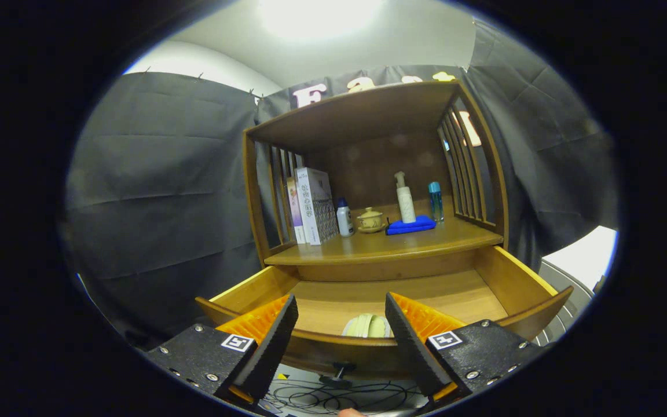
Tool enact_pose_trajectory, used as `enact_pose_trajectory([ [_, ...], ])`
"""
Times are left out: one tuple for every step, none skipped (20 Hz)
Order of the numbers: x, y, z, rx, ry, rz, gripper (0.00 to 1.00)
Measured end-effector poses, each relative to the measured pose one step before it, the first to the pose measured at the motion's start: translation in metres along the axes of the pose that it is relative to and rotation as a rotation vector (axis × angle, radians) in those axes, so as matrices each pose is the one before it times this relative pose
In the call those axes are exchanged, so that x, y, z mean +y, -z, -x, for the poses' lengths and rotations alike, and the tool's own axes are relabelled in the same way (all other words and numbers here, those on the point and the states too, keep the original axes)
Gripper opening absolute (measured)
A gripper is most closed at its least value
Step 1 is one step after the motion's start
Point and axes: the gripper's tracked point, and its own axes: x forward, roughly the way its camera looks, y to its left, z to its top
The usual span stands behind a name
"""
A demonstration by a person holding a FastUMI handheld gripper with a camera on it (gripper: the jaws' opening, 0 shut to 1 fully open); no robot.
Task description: Pull open the drawer, take out the items inside it, and place them on the countertop above the cabinet.
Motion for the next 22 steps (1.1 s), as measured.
enact_pose_trajectory([
  [-0.00226, 0.00026, -0.00797, 0.02951, 0.00151, -0.00718, 0.94],
  [-0.00254, 0.00084, -0.00824, 0.03295, 0.00087, -0.00038, 0.94],
  [-0.00156, -0.00070, -0.00865, 0.02094, 0.00211, 0.00437, 0.95],
  [-0.00105, -0.00142, -0.00819, 0.01821, 0.00248, 0.00982, 0.95],
  [-0.00220, 0.00050, -0.00805, 0.01761, 0.00773, 0.01154, 0.95],
  [-0.00140, -0.00154, -0.00841, 0.01006, 0.00691, 0.01744, 0.95],
  [-0.00269, 0.00058, -0.00896, 0.01668, 0.01084, 0.01962, 0.95],
  [-0.00209, 0.00126, -0.00969, 0.02082, 0.00895, 0.01088, 0.95],
  [-0.00033, 0.00430, -0.00869, 0.02813, 0.00169, 0.00850, 0.95],
  [-0.00194, 0.00499, -0.00792, 0.03372, 0.00620, 0.00502, 0.95],
  [-0.00162, 0.00611, -0.00681, 0.03577, 0.00428, 0.00834, 0.95],
  [-0.00343, 0.00562, -0.00582, 0.02962, 0.01418, 0.01574, 0.95],
  [-0.00404, 0.00437, -0.00488, 0.02044, 0.01505, 0.01799, 0.95],
  [-0.00150, 0.00422, -0.00508, 0.01941, 0.00755, 0.00666, 0.95],
  [0.00206, 0.00545, -0.00378, 0.02437, -0.00477, -0.00514, 0.95],
  [0.00270, 0.00540, -0.00468, 0.03080, -0.01296, -0.01492, 0.94],
  [0.00110, 0.00565, -0.00418, 0.03332, -0.00761, -0.02136, 0.94],
  [0.00107, 0.00478, -0.00410, 0.03197, -0.00546, -0.02559, 0.94],
  [0.00215, 0.00245, 0.00013, 0.02055, -0.00628, -0.01176, 0.92],
  [0.00060, 0.00198, -0.00209, 0.01616, 0.00045, 0.00327, 0.89],
  [0.00057, 0.00236, -0.00168, 0.01984, 0.00322, 0.01591, 0.84],
  [0.00057, 0.00161, -0.00206, 0.01707, 0.00127, 0.01754, 0.81],
])
